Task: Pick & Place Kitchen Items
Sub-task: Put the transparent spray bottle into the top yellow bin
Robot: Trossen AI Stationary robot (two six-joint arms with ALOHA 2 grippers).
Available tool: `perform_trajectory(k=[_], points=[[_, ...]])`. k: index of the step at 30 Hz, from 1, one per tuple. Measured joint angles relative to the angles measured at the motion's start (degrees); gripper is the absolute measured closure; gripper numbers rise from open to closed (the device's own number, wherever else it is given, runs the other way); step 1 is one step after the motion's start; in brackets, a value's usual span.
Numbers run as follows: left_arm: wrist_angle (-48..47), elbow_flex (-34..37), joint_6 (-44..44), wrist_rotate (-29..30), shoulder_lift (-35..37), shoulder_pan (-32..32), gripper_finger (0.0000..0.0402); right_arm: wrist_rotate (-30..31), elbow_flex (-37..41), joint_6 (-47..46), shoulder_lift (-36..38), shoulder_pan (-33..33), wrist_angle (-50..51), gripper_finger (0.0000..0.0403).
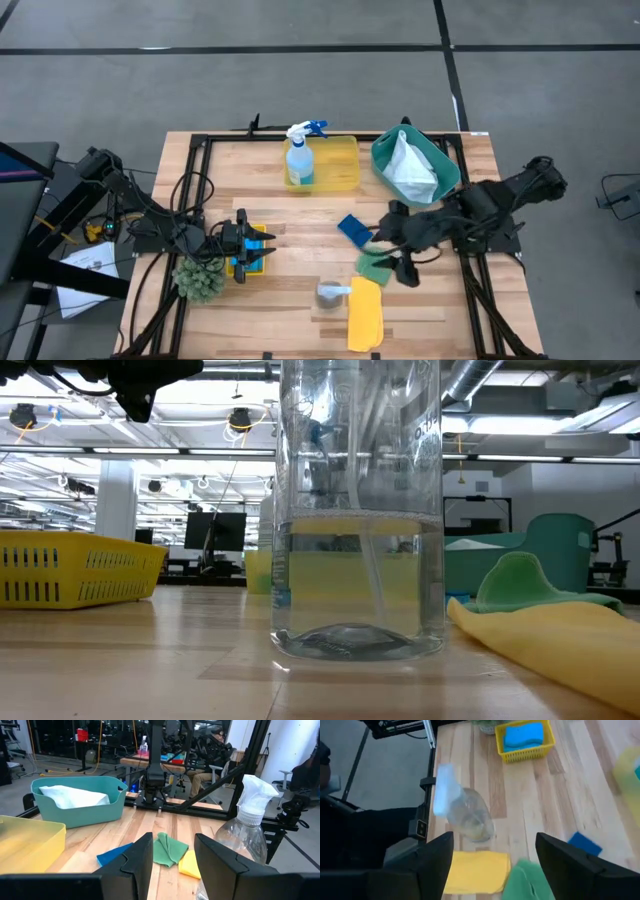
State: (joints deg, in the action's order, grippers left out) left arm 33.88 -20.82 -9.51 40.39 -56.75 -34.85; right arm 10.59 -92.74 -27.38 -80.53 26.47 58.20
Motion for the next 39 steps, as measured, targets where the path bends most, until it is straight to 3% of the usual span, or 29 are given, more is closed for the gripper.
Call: perform_trajectory(k=[8,16,25,39], points=[[0.0,0.0,0.0,0.0,0.0,0.0,0.0262,-1.3,-16.4,9.7,-15.4,-0.5,6.2,0.013],[-1.3,0.0,0.0,0.0,0.0,0.0,0.0262,-1.1,-31.3,11.0,-25.7,1.8,10.4,0.0129],[-1.4,0.0,-0.4,0.0,0.0,0.0,0.0262,2.8,-32.8,11.0,-28.8,1.1,10.2,0.0129],[-1.5,0.0,-0.4,0.0,0.0,0.0,0.0262,1.0,-32.7,8.3,-30.7,0.6,9.1,0.0129]])
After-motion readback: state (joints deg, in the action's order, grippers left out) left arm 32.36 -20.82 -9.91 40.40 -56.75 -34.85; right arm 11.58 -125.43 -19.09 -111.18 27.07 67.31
